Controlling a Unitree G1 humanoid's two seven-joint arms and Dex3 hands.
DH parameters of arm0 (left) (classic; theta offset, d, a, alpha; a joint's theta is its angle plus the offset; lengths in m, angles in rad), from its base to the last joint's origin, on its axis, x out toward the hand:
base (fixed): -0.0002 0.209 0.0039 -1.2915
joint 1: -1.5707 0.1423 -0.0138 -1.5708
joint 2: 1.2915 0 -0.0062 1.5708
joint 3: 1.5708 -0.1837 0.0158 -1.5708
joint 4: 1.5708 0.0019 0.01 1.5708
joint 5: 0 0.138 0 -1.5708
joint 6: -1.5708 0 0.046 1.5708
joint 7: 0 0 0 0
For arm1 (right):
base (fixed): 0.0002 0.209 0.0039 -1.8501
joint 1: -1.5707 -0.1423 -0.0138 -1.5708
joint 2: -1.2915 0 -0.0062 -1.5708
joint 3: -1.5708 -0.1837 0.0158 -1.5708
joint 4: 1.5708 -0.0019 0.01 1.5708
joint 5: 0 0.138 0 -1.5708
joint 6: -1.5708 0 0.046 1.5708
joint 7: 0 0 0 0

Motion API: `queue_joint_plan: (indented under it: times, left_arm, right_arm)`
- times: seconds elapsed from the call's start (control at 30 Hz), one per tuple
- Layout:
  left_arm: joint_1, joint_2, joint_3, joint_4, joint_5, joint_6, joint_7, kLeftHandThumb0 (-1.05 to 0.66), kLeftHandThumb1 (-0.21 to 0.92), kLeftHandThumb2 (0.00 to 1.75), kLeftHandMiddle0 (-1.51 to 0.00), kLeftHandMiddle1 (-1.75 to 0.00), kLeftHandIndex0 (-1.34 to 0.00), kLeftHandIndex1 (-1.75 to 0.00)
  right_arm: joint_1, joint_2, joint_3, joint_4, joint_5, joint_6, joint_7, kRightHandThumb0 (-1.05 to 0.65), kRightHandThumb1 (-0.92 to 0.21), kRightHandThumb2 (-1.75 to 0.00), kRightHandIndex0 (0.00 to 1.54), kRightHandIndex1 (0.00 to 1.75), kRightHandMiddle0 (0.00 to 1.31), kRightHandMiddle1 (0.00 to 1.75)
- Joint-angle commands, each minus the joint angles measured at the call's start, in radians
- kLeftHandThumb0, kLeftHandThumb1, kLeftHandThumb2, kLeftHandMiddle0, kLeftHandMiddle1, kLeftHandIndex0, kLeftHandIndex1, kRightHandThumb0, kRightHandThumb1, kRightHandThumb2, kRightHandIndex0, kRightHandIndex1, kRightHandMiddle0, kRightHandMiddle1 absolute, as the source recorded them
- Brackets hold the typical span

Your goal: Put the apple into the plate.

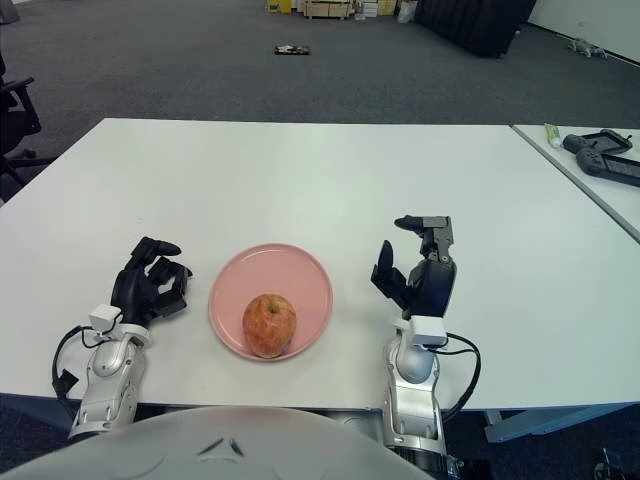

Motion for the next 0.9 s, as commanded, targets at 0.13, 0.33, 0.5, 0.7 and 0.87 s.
queue_joint_plan:
  times: [0.13,0.33,0.5,0.7,0.87]
  left_arm:
    - [-0.002,-0.001,-0.005,-0.007,0.009,-0.004,0.002,-0.01,0.44,1.15,-0.55,-1.63,-0.34,-1.75]
    - [0.0,-0.008,-0.007,-0.011,0.006,-0.001,0.004,-0.01,0.44,1.14,-0.56,-1.6,-0.35,-1.75]
    - [0.003,-0.013,-0.007,-0.014,-0.001,-0.003,0.001,-0.01,0.44,1.12,-0.57,-1.56,-0.35,-1.75]
    - [0.004,-0.016,-0.007,-0.017,-0.005,0.002,0.001,-0.01,0.44,1.12,-0.58,-1.54,-0.37,-1.75]
    - [0.005,-0.015,-0.009,-0.016,0.002,0.0,0.003,-0.01,0.42,1.14,-0.58,-1.56,-0.37,-1.75]
  right_arm:
    - [-0.012,-0.02,-0.004,0.108,0.036,-0.014,0.034,-0.39,-0.66,-0.88,0.58,1.55,0.35,1.75]
    - [-0.01,-0.016,0.003,0.126,0.043,0.024,0.054,-0.39,-0.63,-0.92,0.62,1.57,0.37,1.75]
    - [-0.013,-0.031,-0.003,0.177,0.038,0.038,0.064,-0.4,-0.61,-0.95,0.66,1.56,0.39,1.75]
    - [-0.02,-0.047,-0.01,0.235,0.028,0.039,0.063,-0.4,-0.61,-0.95,0.67,1.56,0.39,1.75]
    - [-0.021,-0.042,-0.005,0.242,0.039,0.051,0.067,-0.4,-0.6,-0.97,0.67,1.57,0.4,1.75]
